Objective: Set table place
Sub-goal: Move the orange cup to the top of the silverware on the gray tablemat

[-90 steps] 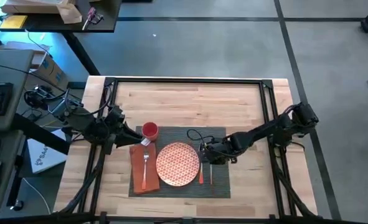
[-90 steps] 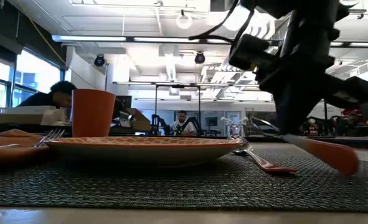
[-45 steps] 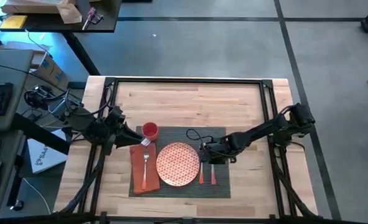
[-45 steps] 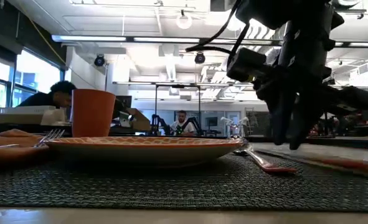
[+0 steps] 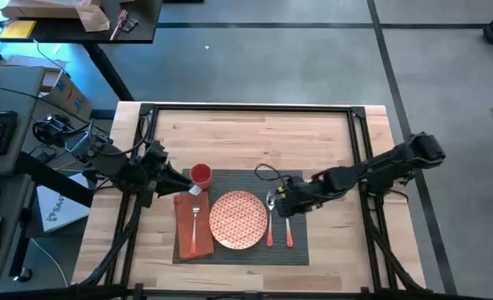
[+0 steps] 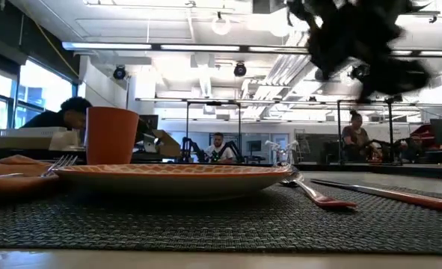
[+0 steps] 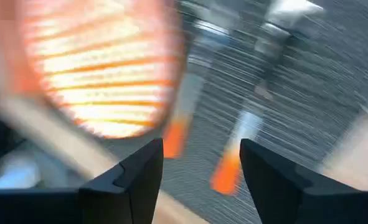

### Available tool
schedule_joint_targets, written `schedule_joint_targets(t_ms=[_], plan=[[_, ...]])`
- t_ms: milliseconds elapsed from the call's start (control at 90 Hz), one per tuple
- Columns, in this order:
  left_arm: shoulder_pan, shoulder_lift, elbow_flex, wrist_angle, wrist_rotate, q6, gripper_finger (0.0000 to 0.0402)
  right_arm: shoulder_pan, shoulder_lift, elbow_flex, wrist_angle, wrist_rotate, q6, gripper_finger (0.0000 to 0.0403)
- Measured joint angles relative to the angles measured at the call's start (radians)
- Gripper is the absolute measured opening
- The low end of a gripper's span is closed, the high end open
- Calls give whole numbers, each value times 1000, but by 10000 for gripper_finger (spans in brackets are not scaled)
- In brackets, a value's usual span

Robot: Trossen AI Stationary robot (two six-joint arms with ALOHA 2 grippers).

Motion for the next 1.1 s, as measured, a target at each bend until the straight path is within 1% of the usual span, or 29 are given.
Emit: schedule_joint_targets(t_ms=[67,156,244,311,356,411,478,578,611,700,778,833,900,1000,1067,1100], plan=[[18,-1,0,-1,-5,6,99,-37,1,17,118,-6,-126,192],[37,2,1,-50,-8,37,99,-87,46,89,133,-31,-255,186],[61,36,1,-209,-7,163,99,-117,90,179,102,-25,-407,180],[96,84,1,-359,-3,247,99,-135,107,244,81,-8,-472,177],[132,130,-2,-432,-1,294,99,-144,112,281,40,9,-499,175],[178,184,-16,-469,37,375,103,-153,115,329,-19,24,-530,173],[235,241,-42,-454,107,451,110,-156,114,391,-108,43,-567,171],[313,335,-75,-396,236,531,125,-157,110,496,-276,71,-616,168],[334,363,-84,-378,266,549,130,-155,110,531,-337,87,-625,166],[381,432,-90,-349,287,565,138,-133,110,618,-488,147,-629,164],[418,489,-94,-348,290,590,137,-106,110,687,-590,213,-625,162],[442,529,-95,-351,292,601,129,-81,110,732,-654,262,-614,161],[468,568,-95,-347,300,616,108,-51,110,781,-715,314,-601,161],[500,621,-95,-339,339,664,62,-6,110,844,-783,381,-578,161],[513,645,-95,-331,343,697,24,23,110,880,-824,418,-559,161],[519,652,-95,-325,344,712,13,36,110,897,-840,436,-550,161]])
